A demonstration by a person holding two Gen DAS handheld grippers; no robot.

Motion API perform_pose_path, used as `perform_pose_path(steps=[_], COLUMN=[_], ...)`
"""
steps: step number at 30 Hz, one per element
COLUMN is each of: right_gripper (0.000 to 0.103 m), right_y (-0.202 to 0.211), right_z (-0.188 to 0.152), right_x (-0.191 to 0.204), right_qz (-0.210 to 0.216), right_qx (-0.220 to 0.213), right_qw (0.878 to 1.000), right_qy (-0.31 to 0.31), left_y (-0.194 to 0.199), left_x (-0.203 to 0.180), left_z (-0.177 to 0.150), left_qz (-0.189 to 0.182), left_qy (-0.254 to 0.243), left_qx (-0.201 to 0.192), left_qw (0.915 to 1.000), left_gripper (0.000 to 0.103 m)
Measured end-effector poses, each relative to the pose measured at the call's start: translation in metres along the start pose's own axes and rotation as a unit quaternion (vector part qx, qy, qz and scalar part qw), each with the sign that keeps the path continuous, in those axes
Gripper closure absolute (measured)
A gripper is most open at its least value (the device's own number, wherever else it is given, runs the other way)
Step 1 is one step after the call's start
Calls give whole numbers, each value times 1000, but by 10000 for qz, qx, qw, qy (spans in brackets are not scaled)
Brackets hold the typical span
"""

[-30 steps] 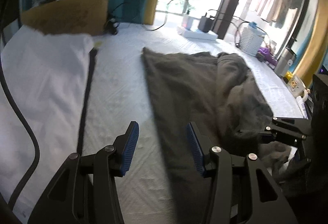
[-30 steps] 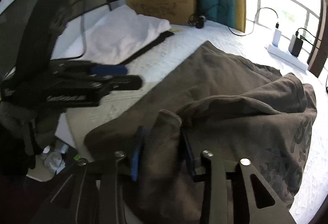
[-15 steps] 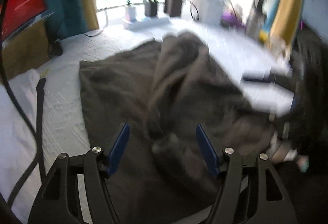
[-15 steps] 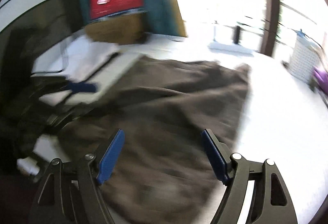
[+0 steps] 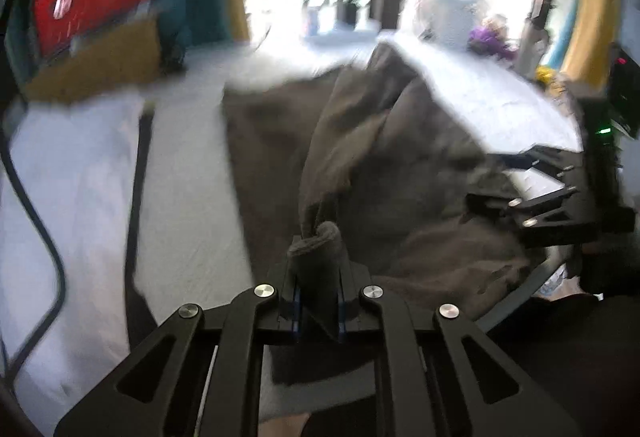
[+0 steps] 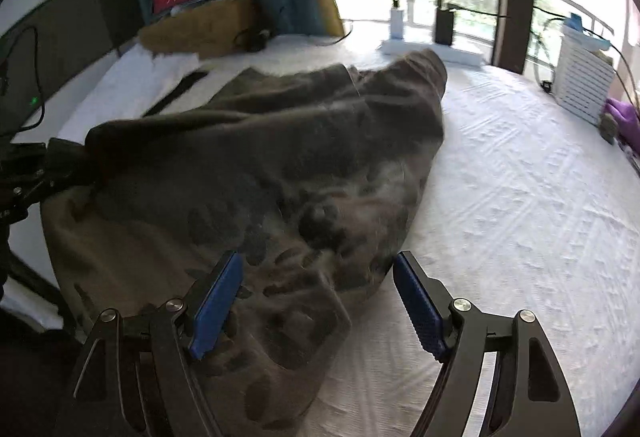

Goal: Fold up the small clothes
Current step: 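Grasp the opposite side edge of the shirt with the left tool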

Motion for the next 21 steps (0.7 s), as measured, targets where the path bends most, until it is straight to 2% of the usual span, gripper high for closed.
perform_pose_path(steps=[1,4,5,7,10,14,18,21], right_gripper=[23,22,22,21,21,21,21,21], right_y=[-5,-9,-9,-9,-7,-2,2,5], right_z=[-2,-3,-3,-4,-1,8,16,21], right_x=[3,8,7,6,3,-2,-11,-23], right_qz=[-25,-130,-121,-111,-126,-125,-173,-226], right_qx=[74,82,95,92,42,-73,-155,-213], right_qw=[10000,9996,9997,9998,9999,9999,9997,9993], right_qy=[60,220,193,134,69,-19,-85,-201], left_y=[-7,-5,-4,3,24,25,-5,-34], left_x=[3,9,11,20,30,25,0,-19], left_z=[-8,-14,-13,-11,3,32,60,75], left_qz=[-57,-200,-208,-27,268,334,163,142], left_qy=[147,409,436,477,409,-46,-683,-1266], left_qx=[98,55,71,59,-309,-606,-500,-260], left_qw=[9998,9989,9988,9988,9983,9976,9963,9915], left_gripper=[91,85,75,59,58,49,49,49])
Point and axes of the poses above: each gripper's, at about its wrist camera, not at the fingertips, and y roughly against the way its jaws point, x to its left, z to its top, the point moved 4 cm from there along -y, roughly the way its jaws point, and after that the axes turned 12 degrees about -y, right-handed, at the moved point
